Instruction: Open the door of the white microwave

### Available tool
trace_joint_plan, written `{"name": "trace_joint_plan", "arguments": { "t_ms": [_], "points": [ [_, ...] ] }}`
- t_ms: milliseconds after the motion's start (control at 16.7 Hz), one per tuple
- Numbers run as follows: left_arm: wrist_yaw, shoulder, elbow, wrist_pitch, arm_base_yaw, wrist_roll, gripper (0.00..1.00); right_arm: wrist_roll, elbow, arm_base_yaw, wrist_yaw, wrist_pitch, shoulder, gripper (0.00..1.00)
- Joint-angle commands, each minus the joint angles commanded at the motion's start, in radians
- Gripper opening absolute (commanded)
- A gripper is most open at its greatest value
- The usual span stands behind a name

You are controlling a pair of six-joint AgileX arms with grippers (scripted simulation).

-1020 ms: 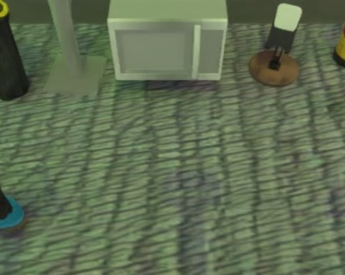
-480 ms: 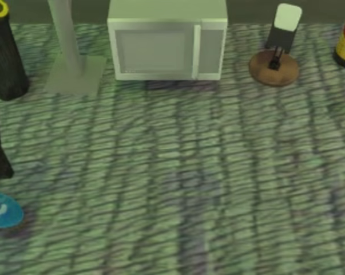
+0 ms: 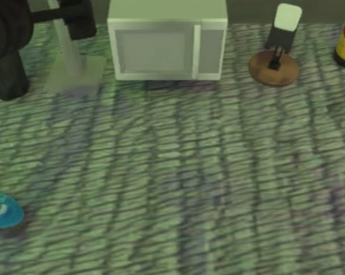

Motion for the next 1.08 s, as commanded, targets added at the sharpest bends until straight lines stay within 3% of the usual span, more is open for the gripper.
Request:
{"name": "trace_joint_plan", "arguments": {
  "t_ms": [300, 540, 780, 1080],
  "points": [
    [-0.092, 0.515, 0.46, -0.154, -0.157, -0.139, 1.0, 0.0, 0.0, 0.0, 0.0, 0.0, 0.0, 1.0],
    [-0.149, 0.81, 0.705, -0.261, -0.252, -0.217, 1.0, 0.0, 0.0, 0.0, 0.0, 0.0, 0.0, 1.0],
    [-0.18, 0.959, 0.835, -0.327, -0.304, -0.255, 1.0, 0.0, 0.0, 0.0, 0.0, 0.0, 0.0, 1.0],
    [-0.183, 0.973, 0.848, -0.333, -0.308, -0.259, 1.0, 0.0, 0.0, 0.0, 0.0, 0.0, 0.0, 1.0]
  ]
}}
